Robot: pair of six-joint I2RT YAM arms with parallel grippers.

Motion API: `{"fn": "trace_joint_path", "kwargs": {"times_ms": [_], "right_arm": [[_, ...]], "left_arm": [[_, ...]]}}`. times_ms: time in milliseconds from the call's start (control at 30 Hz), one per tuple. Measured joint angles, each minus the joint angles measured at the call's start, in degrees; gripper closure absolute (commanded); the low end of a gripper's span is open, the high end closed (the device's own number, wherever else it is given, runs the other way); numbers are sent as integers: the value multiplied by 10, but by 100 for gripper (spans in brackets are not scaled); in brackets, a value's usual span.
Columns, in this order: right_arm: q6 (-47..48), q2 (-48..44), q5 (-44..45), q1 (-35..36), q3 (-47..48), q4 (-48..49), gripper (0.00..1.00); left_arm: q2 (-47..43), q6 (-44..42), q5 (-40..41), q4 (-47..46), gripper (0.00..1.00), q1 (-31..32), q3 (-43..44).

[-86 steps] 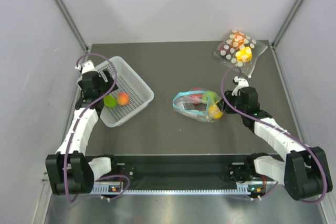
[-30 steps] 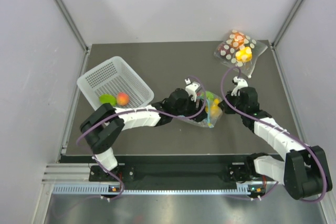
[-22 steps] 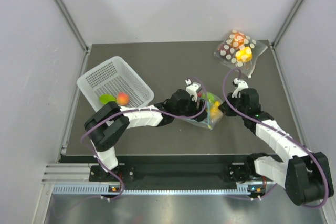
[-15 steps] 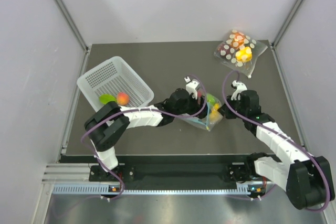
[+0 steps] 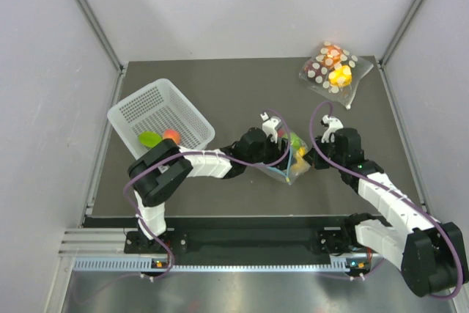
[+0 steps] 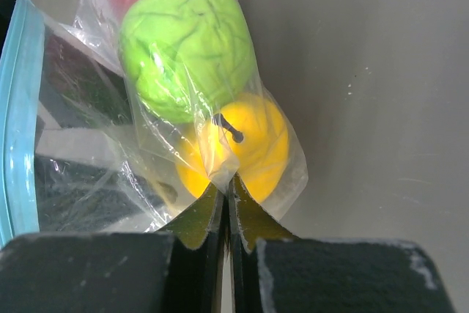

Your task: Open the zip-top bag and remove the fake food

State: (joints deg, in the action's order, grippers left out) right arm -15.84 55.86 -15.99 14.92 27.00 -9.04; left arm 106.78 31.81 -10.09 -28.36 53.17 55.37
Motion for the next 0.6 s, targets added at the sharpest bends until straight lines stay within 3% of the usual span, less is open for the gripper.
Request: {"fn": "trace_joint_path", "kwargs": {"times_ms": [400,600], "right_arm": [[-12,7,3,27,0,5,100],[-20,7,8,34,0,4,100]], "left_arm": [[9,0,1,-16,26,19,-4],[32,-4,9,-14,28,22,8]]}}
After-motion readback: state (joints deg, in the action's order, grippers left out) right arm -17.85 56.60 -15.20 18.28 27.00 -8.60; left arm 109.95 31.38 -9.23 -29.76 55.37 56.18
